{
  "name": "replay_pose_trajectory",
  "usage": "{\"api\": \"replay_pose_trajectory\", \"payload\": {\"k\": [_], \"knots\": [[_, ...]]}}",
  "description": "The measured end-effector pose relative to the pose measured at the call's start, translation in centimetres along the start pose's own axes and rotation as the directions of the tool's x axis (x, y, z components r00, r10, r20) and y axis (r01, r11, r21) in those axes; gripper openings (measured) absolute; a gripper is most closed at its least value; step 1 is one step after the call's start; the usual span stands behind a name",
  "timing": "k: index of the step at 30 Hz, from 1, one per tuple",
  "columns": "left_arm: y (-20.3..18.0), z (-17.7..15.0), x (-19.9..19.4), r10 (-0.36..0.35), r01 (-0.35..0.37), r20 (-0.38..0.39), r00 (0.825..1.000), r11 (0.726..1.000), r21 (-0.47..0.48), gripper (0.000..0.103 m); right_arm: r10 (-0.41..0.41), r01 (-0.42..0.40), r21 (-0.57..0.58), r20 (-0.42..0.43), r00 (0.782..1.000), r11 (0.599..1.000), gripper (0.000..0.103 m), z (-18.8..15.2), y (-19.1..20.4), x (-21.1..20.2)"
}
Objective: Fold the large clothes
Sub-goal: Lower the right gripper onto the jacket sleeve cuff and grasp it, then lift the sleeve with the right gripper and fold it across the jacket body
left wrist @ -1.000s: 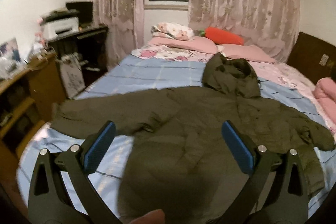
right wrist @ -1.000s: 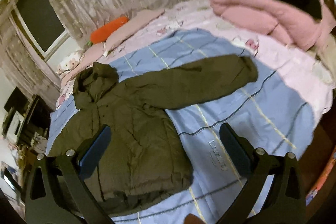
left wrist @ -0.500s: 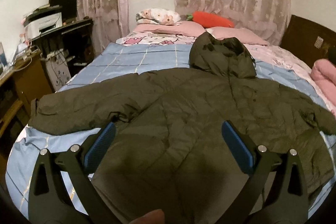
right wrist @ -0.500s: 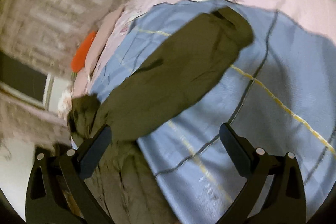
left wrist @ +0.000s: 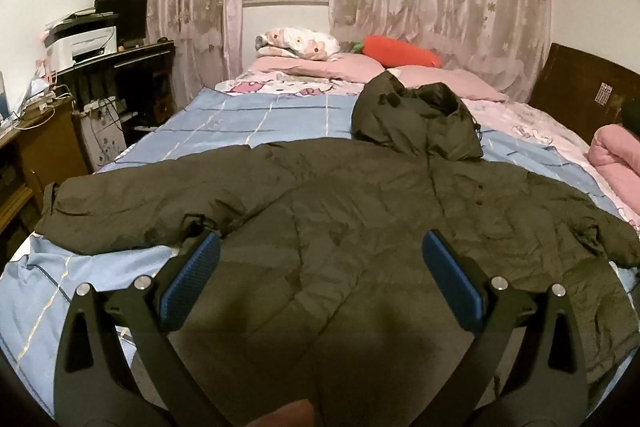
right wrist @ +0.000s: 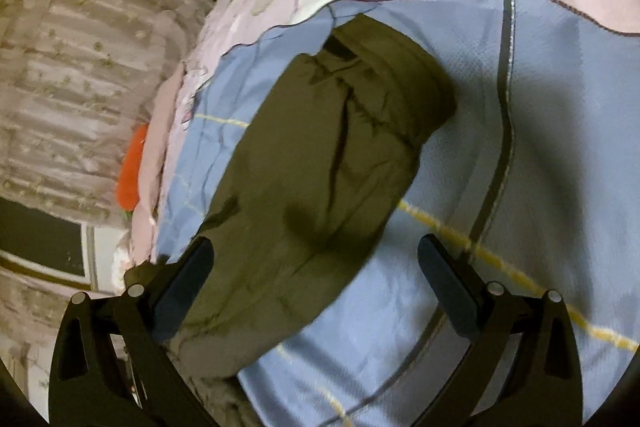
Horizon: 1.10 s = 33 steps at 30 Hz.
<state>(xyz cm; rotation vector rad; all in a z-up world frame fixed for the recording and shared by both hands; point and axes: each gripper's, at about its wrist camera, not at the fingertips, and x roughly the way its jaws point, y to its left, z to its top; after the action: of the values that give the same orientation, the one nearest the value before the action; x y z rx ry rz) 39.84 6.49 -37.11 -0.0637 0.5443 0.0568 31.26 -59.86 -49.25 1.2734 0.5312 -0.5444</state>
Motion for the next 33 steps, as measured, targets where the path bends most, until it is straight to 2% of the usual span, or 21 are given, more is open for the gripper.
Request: {"api": "replay_pose_trajectory", "payload": {"k": [8,11,14,18,21,22,24,28,29,33], "knots": [[-0.6,-0.7,1.2,0.002,-0.002,-0.018,1.0,1.0,0.008,0.101,-0.032,0.032,-0.001,0.021,0.999,0.999,0.09,1.6,0.6,2.9],[-0.9,-0.8,1.3,0.004,-0.004,-0.009,1.0,1.0,0.013,0.101,-0.01,0.009,0.02,0.041,0.999,1.0,0.079,2.3,0.6,3.4],[-1.2,-1.1,1.6,0.001,-0.001,-0.008,1.0,1.0,0.018,0.101,0.029,-0.032,0.058,0.055,0.998,0.998,0.075,2.9,0.2,4.0],[-1.5,-1.4,2.0,0.009,-0.008,-0.018,1.0,1.0,0.022,0.101,0.032,-0.034,0.042,0.062,0.998,0.999,0.072,3.4,0.7,4.6],[-1.5,-1.6,2.1,0.008,-0.008,-0.021,1.0,1.0,0.015,0.101,0.01,-0.014,0.048,0.072,0.997,0.999,0.052,3.8,0.8,4.7],[-1.5,-1.6,2.2,0.01,-0.009,-0.023,1.0,1.0,0.021,0.101,-0.002,-0.002,0.053,0.08,0.997,0.999,0.041,3.9,0.7,4.7],[-1.6,-1.7,2.3,0.015,-0.014,-0.027,1.0,0.999,0.031,0.101,0.013,-0.017,0.049,0.076,0.997,0.999,0.034,4.0,0.6,5.1],[-1.6,-1.8,2.4,0.018,-0.017,-0.026,1.0,0.999,0.037,0.101,0.018,-0.018,0.007,0.081,0.997,1.0,0.01,4.0,0.7,5.1],[-1.7,-1.9,2.4,0.019,-0.018,-0.026,0.999,0.999,0.036,0.101,0.03,-0.028,-0.016,0.103,0.994,0.999,0.007,3.9,1.1,4.7],[-1.6,-1.8,2.4,0.018,-0.017,-0.028,0.999,0.999,0.038,0.101,0.031,-0.021,-0.063,0.169,0.985,0.998,0.004,3.5,2.6,3.8]]}}
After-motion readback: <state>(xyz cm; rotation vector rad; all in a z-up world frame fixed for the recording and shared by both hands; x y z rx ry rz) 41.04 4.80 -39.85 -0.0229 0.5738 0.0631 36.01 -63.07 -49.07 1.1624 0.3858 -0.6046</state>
